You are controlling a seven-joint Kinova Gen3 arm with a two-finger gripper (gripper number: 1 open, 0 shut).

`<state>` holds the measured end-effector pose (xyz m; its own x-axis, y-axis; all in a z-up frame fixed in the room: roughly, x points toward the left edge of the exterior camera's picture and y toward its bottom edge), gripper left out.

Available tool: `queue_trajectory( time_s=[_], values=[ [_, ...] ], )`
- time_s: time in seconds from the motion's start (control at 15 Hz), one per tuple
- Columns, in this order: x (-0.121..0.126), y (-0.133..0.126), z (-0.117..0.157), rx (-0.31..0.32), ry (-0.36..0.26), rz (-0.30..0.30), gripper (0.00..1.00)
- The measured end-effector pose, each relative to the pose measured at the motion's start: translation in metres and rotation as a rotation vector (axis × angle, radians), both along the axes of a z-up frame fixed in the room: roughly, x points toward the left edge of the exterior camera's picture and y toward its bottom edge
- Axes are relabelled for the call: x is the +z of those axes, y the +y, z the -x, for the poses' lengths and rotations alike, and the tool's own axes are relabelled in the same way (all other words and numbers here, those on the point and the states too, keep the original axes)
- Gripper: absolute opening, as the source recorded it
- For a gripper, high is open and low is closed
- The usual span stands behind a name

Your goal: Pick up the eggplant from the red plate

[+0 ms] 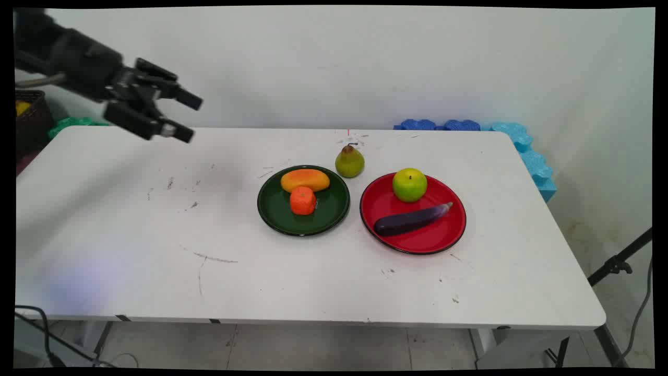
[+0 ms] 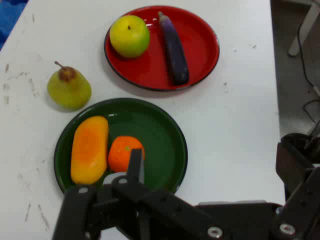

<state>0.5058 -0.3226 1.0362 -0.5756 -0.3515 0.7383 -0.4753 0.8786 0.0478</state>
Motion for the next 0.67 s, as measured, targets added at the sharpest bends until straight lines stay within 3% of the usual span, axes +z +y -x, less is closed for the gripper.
queue_trajectory(
  time_s=[0.67],
  values=[
    [-0.003,-0.072,0.165,0.062,-0.102,-0.057,1.00]
  ],
)
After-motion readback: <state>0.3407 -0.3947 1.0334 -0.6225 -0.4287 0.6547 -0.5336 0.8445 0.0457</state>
